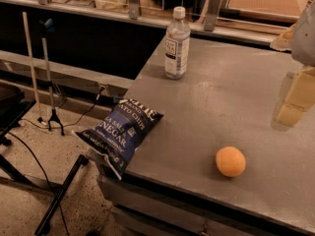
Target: Pick orange
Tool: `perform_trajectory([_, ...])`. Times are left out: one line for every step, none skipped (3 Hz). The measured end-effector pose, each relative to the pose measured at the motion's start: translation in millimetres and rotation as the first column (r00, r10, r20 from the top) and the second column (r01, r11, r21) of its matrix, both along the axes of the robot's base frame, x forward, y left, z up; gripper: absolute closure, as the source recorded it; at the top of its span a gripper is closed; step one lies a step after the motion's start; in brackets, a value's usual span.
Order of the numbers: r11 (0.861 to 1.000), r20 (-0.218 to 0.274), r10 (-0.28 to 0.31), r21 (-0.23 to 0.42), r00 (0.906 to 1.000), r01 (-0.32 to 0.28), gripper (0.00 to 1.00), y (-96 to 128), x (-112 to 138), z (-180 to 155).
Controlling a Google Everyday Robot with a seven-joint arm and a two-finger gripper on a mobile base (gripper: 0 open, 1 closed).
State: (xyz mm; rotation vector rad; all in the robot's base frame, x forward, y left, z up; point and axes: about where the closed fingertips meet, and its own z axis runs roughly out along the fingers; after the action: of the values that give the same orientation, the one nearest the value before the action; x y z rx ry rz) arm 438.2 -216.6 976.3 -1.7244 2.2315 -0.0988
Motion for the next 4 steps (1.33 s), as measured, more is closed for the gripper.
perform_trajectory([1.000,0.000,0.000,0.000,1.0000,0.000,0.00,0.0,0.0,0.0])
perform_trajectory([0.999,-0.022,0.035,0.038,0.9991,-0.034,0.00,7.8,-5.7,-10.2])
perform_trajectory([0.992,-0.053,0.105,0.081,0.9931,-0.100,0.00,25.1,-17.4,-29.1])
perform_trajectory([0.984,-0.094,0.159,0.099,0.9828,-0.150,0.00,39.8,-27.5,-54.6])
